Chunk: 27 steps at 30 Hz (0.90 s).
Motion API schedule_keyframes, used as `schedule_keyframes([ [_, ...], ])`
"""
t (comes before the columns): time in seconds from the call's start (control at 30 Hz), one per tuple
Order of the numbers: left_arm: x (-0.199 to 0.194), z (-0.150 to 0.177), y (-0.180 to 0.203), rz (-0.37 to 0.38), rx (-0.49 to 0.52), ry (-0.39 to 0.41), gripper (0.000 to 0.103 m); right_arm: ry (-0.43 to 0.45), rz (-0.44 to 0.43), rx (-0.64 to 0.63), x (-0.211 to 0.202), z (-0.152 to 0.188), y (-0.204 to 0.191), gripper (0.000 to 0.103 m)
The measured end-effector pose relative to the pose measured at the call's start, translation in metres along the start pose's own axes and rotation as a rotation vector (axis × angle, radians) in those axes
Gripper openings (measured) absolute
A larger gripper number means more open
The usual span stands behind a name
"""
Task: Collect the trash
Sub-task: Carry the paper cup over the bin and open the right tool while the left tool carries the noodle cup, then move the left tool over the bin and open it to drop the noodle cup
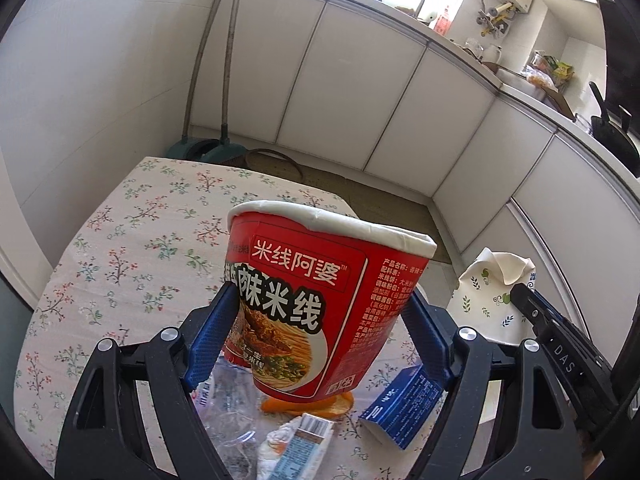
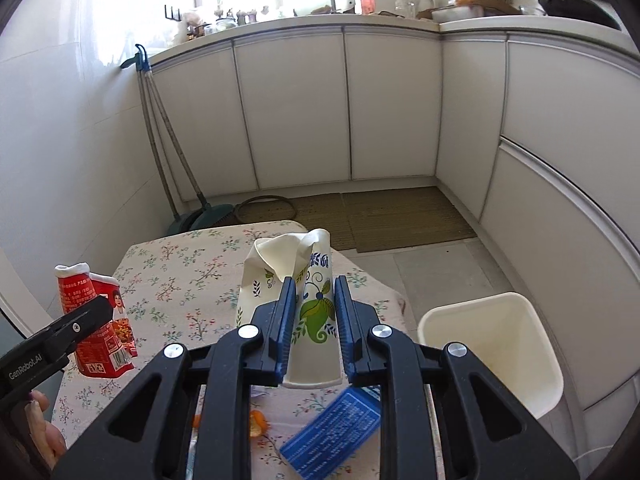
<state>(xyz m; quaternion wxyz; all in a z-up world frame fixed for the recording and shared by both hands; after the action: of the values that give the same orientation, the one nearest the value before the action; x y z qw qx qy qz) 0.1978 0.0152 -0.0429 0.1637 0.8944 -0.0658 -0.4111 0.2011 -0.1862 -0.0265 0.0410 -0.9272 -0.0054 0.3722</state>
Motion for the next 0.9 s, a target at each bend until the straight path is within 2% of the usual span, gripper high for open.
schedule_keyframes([
  [0.37,0.030,0.024,0.081,0.066,0.107,-0.046,0.077,0.012,0.173,0.171,-0.013,0.011,0.130,0.020],
  [0.63,0.052,0.039,0.142,0.111,0.205,-0.059,0.077,0.023,0.231,0.270,-0.024,0.021,0.198,0.021],
  [0.67,0.055,0.040,0.150,0.120,0.217,-0.057,0.077,0.023,0.237,0.281,-0.026,0.023,0.205,0.027],
  [0.7,0.057,0.042,0.160,0.130,0.232,-0.055,0.077,0.019,0.246,0.298,-0.027,0.025,0.213,0.044],
  [0.77,0.062,0.046,0.180,0.145,0.269,-0.057,0.077,0.025,0.263,0.333,-0.030,0.028,0.228,0.057],
  [0.83,0.068,0.050,0.194,0.153,0.296,-0.060,0.077,0.032,0.280,0.368,-0.035,0.032,0.245,0.058],
  [0.9,0.074,0.051,0.209,0.166,0.308,-0.067,0.077,0.036,0.300,0.398,-0.039,0.034,0.259,0.067],
])
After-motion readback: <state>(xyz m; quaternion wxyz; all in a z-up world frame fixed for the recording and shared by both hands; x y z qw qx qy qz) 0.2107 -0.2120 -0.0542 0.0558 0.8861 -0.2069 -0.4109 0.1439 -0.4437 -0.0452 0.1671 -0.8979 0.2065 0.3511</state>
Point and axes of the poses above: each gripper's, at about its wrist camera, not at the fingertips, and x roughly the way its jaws point, y to its right, z to its underside, the point moved 3 cm from there along x, roughly the way its jaws point, and after that the axes turned 8 degrees about -y, right-handed, at the moved point
